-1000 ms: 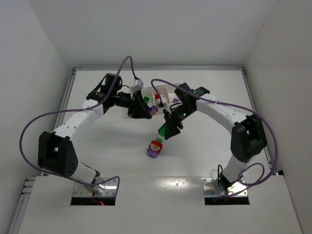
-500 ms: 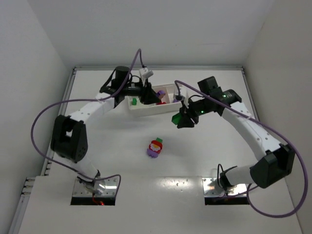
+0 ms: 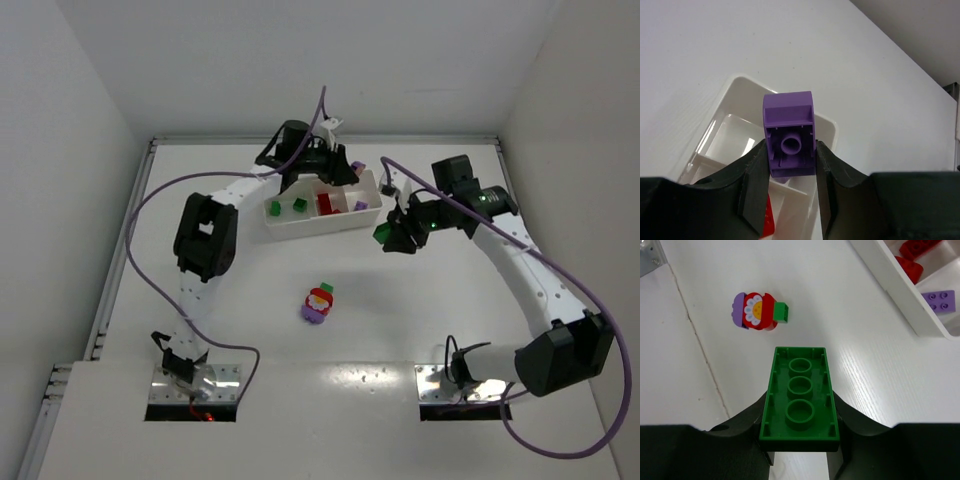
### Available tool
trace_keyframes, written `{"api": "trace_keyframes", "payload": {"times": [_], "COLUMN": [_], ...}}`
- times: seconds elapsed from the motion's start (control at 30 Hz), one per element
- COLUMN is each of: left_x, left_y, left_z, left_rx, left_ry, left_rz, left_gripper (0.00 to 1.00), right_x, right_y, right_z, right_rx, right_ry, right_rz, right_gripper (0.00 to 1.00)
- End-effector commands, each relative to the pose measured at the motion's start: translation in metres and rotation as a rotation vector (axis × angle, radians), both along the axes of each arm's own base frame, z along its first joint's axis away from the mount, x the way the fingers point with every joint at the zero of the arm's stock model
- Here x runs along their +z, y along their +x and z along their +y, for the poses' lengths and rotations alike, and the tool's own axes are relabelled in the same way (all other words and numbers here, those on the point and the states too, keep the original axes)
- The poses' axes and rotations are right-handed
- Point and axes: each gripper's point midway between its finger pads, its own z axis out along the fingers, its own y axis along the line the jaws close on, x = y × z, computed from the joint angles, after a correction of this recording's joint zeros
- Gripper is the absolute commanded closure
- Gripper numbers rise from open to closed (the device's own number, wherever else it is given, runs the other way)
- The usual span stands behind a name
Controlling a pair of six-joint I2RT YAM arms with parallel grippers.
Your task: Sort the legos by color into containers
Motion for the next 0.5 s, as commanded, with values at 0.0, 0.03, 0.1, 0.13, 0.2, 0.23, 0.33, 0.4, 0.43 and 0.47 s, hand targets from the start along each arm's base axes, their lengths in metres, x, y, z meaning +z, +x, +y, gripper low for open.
{"api": "trace_keyframes", "payload": {"times": [0.0, 0.03, 0.1, 0.13, 0.2, 0.23, 0.33, 0.4, 0.43, 0.47], "left_x": [0.003, -0.002, -0.012, -0.013, -0.016, -0.019, -0.026, -0.033, -0.033, -0.033], "left_y": [0.005, 0.009, 0.016, 0.020, 0.020, 0.024, 0.026, 0.025, 0.025, 0.025], "left_z": [-0.024, -0.024, -0.028, -0.029, -0.035, -0.036, -0.035, -0.035, -0.035, -0.035], "left_rx": [-0.016, -0.007, -0.004, 0.004, -0.005, 0.005, 0.015, 0.015, 0.015, 0.015], "left_ry": [-0.026, -0.021, -0.023, -0.022, -0.022, -0.018, -0.011, -0.003, -0.003, -0.003], "left_rz": [-0.016, -0.013, 0.001, -0.003, -0.005, -0.005, 0.001, 0.018, 0.018, 0.018], "left_gripper": [0.77, 0.75, 0.74, 0.72, 0.69, 0.67, 0.53, 0.47, 0.43, 0.39], "right_x": [0.011, 0.011, 0.011, 0.008, 0.009, 0.007, 0.005, 0.006, 0.004, 0.004], "right_y": [0.002, 0.003, 0.004, 0.005, 0.005, 0.003, 0.006, 0.005, 0.007, 0.006], "right_z": [-0.003, -0.006, -0.008, -0.011, -0.012, -0.011, -0.014, -0.013, -0.015, -0.014], "right_rx": [-0.016, -0.033, -0.040, -0.050, -0.053, -0.048, -0.060, -0.055, -0.064, -0.058], "right_ry": [0.034, 0.036, 0.043, 0.041, 0.049, 0.054, 0.061, 0.069, 0.067, 0.076], "right_rz": [-0.026, -0.020, -0.018, -0.009, -0.007, 0.003, 0.014, 0.016, 0.025, 0.027], "right_gripper": [0.92, 0.92, 0.92, 0.92, 0.92, 0.92, 0.92, 0.91, 0.91, 0.91]}}
